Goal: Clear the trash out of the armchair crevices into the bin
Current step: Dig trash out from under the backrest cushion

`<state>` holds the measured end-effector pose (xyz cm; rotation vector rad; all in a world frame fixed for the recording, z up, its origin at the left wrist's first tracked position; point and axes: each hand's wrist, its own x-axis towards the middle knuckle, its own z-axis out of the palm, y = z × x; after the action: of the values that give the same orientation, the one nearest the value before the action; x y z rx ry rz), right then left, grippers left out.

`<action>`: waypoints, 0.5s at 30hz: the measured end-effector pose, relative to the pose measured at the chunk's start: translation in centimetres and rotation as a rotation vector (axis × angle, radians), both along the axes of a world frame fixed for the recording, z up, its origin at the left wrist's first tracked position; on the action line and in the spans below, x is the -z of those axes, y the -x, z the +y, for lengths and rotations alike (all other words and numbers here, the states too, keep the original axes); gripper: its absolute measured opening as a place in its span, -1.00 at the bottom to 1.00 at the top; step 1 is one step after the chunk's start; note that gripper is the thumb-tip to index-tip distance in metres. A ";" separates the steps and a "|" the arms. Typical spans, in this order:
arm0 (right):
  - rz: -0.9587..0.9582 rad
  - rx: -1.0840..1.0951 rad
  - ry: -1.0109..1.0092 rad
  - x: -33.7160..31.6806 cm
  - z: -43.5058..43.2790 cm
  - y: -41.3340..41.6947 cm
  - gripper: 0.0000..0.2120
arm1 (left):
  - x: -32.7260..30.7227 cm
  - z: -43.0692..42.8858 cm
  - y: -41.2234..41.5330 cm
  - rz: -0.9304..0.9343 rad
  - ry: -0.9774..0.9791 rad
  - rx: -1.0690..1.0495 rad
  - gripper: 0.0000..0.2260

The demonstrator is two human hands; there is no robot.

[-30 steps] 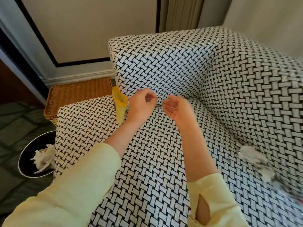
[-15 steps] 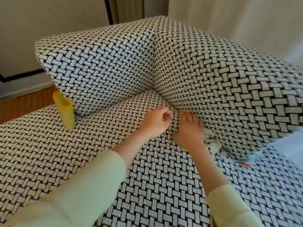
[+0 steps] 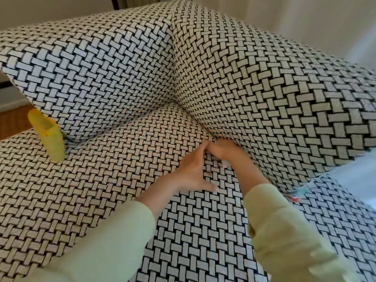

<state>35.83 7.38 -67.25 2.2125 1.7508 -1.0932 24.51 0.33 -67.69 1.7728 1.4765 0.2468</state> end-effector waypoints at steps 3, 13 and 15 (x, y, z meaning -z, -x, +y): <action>-0.152 -0.057 0.041 -1.1 0.0 0.5 -0.15 | 0.4 -0.6 0.4 -0.092 0.044 -0.057 0.13; -0.601 -0.277 0.124 -2.0 -2.9 -0.7 -0.06 | 1.0 -1.6 0.7 -0.032 -0.001 -0.070 0.09; -0.664 -0.308 0.129 -2.2 -3.6 -1.1 -0.04 | 0.9 -1.6 0.6 -0.024 0.006 -0.072 0.09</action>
<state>36.94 3.79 -65.10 1.8375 1.5781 -0.3298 23.86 -1.31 -68.63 1.7085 1.5241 0.2988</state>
